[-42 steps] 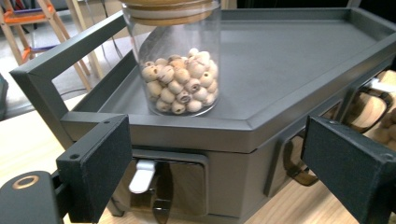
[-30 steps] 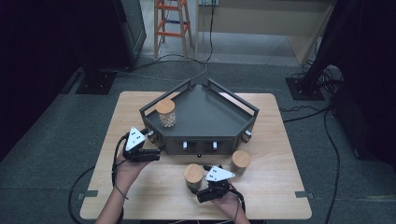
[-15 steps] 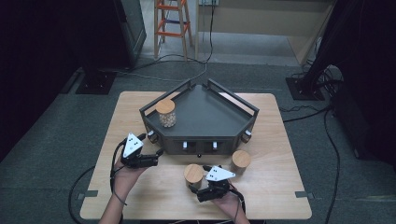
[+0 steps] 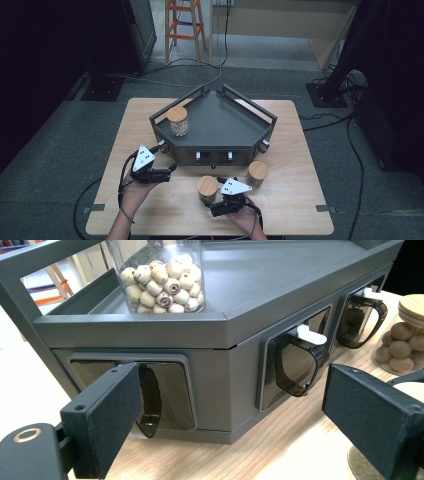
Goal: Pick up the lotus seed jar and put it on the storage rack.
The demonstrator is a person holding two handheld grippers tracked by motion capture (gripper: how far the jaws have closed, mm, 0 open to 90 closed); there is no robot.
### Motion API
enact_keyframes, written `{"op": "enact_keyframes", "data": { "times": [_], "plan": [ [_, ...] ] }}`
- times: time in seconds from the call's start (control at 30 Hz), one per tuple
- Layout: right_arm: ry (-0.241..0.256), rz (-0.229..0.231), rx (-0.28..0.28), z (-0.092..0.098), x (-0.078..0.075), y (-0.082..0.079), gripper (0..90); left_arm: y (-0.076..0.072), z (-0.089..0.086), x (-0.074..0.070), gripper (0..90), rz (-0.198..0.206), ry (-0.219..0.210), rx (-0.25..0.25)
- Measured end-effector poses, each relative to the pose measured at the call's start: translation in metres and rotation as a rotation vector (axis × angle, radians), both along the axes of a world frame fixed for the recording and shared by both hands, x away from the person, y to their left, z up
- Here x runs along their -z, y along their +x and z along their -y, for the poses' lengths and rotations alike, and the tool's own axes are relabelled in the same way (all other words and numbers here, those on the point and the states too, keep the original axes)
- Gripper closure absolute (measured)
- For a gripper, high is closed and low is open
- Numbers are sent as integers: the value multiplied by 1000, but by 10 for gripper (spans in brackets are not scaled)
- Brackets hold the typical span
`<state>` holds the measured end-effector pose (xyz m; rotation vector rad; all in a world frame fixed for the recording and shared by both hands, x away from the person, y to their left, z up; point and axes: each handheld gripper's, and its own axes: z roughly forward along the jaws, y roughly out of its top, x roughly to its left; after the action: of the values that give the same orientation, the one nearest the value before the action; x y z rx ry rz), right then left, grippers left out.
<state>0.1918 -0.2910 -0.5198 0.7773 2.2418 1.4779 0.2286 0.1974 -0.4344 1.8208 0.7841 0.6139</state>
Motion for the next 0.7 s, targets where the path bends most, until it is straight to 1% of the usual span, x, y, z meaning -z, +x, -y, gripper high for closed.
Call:
{"op": "enact_keyframes", "data": {
  "times": [0.27,0.33,0.4,0.5,0.53,0.63,0.7],
  "plan": [
    [-19,25,18,-4,0,-5,58,-1,-4,1,89,-1,-8,-14],
    [-22,28,18,-5,0,-6,58,-1,-6,3,89,-5,-24,-19],
    [-26,30,22,-6,0,-6,58,-2,-8,3,89,-3,-31,-26],
    [-27,27,25,-6,-1,-6,59,-3,-9,4,89,-1,-26,-28],
    [-26,19,27,-6,-1,-6,59,-3,-9,4,89,-1,-24,-29],
    [-24,0,33,-6,-2,-4,59,-4,-10,5,89,-1,-33,-34],
    [-29,2,30,-6,-3,-4,58,-4,-11,6,89,-1,-34,-36]
  ]
}}
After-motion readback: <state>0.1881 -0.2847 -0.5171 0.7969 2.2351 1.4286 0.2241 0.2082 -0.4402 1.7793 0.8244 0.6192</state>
